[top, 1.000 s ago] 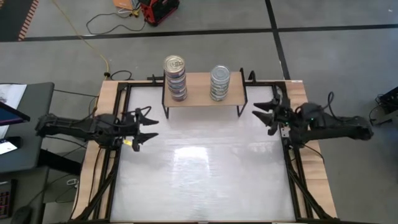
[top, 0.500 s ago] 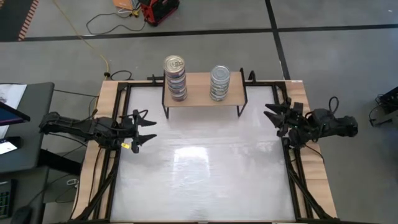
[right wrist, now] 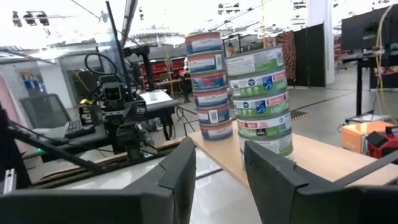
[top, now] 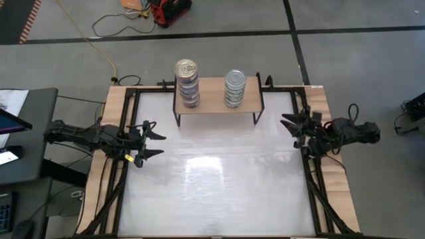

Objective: Stack canned seafood by type on shelf
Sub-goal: Return to Home Position

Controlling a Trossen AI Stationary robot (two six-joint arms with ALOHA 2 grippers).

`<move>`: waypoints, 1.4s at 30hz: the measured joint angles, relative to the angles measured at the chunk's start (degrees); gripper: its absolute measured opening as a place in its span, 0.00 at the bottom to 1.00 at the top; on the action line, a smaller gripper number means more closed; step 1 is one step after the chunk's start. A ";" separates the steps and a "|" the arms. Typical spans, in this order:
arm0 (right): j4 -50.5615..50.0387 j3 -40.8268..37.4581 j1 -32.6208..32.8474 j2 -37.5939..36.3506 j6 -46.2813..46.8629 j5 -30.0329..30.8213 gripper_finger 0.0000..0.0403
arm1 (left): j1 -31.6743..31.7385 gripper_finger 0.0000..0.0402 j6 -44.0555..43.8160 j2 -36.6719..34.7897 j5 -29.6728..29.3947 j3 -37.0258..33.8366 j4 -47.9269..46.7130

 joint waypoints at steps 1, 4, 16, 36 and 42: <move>-0.14 0.00 0.26 0.00 0.00 0.00 0.39 | 0.00 0.62 -0.13 -0.07 0.17 0.00 -0.38; -0.61 -0.73 0.93 0.02 1.33 -0.03 0.38 | -0.03 0.62 -1.25 -0.06 0.04 -0.29 -0.88; 10.20 -11.36 1.48 0.00 1.41 -0.18 0.35 | -0.68 0.62 -2.59 -0.12 1.50 -11.46 12.58; 10.14 -15.19 6.87 0.04 1.91 -0.78 0.35 | -0.68 0.62 1.15 -8.22 10.07 -13.97 5.89; 7.60 -15.17 6.65 0.04 1.96 -0.76 0.35 | -0.66 0.62 2.83 -8.81 5.35 -14.39 5.07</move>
